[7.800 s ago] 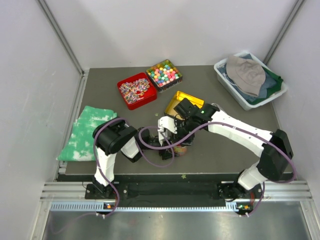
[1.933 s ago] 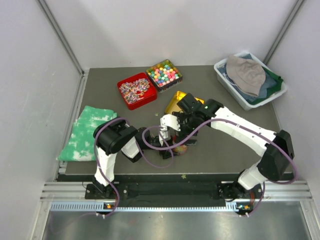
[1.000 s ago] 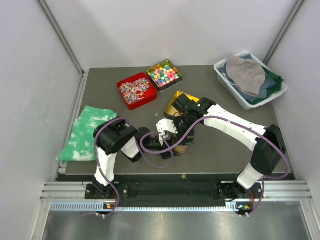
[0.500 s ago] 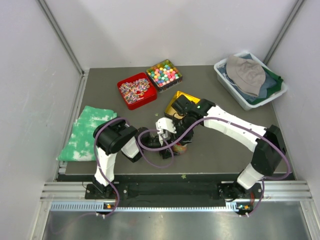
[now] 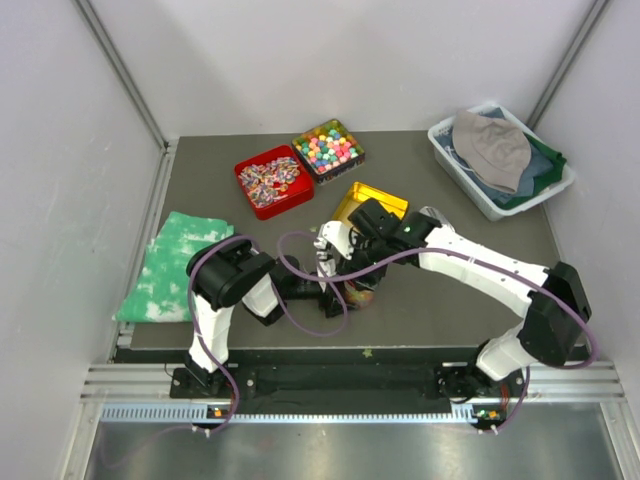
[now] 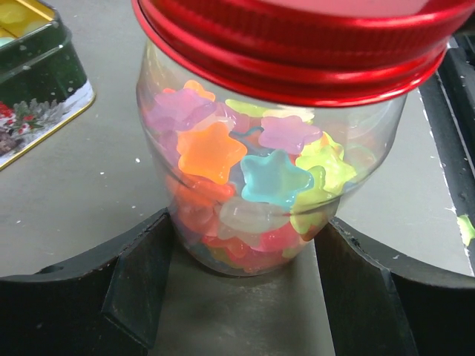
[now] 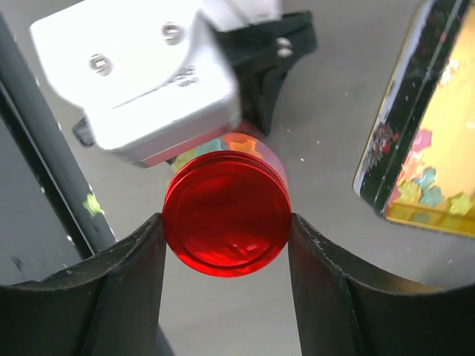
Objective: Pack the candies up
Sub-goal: Screw the bottle lid onto the packing bottle.
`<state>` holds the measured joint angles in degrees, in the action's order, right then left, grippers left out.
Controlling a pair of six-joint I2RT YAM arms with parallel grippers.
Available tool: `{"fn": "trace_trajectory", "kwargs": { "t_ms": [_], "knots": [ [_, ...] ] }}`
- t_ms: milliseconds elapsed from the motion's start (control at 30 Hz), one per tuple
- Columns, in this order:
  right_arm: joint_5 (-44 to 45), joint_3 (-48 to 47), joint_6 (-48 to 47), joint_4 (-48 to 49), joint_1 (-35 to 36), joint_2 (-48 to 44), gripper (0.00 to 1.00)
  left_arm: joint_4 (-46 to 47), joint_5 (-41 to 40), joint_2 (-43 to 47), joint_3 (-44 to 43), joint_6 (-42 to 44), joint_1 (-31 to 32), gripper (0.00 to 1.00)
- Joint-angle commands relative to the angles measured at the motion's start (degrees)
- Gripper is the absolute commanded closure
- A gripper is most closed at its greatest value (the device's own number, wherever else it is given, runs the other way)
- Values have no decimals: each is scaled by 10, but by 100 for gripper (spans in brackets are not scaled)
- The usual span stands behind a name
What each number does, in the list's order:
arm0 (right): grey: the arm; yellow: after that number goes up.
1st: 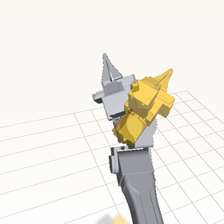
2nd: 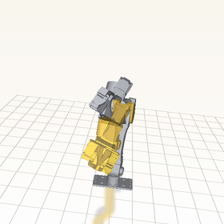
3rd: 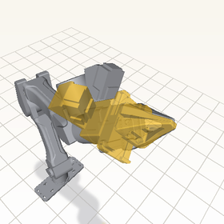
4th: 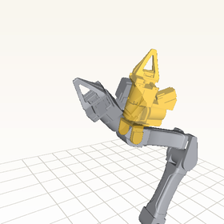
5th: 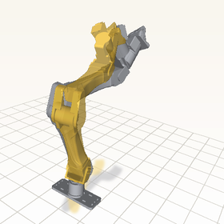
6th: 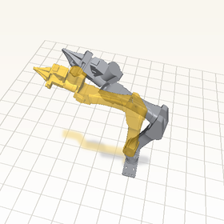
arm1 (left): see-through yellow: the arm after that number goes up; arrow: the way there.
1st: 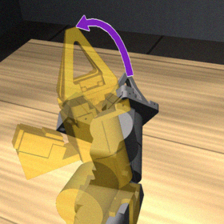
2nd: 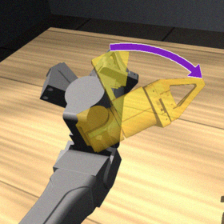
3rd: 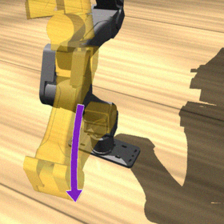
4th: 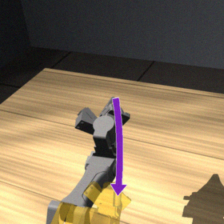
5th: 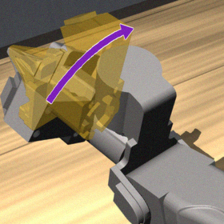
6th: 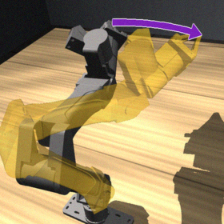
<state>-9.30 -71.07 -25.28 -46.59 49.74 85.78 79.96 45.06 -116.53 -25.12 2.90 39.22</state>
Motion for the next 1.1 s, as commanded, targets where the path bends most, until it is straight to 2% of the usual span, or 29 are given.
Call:
{"fn": "trace_trajectory", "kwargs": {
  "t_ms": [0,267,600,867,1000,1067],
  "knots": [
    [-10,9,104,48,13,15,68,172,-55,-8,8,15,4,39],
    [39,-24,167,50,22,43,72,173,-67,-6,10,23,4,39],
    [104,-61,213,57,46,83,72,173,-163,-1,21,64,18,44],
    [123,-81,242,53,48,96,73,172,-214,3,32,114,45,46],
    [118,-86,244,53,48,100,73,174,-216,3,32,120,48,46],
    [125,-86,241,53,48,99,68,174,-212,3,32,119,48,44]
  ]
}}
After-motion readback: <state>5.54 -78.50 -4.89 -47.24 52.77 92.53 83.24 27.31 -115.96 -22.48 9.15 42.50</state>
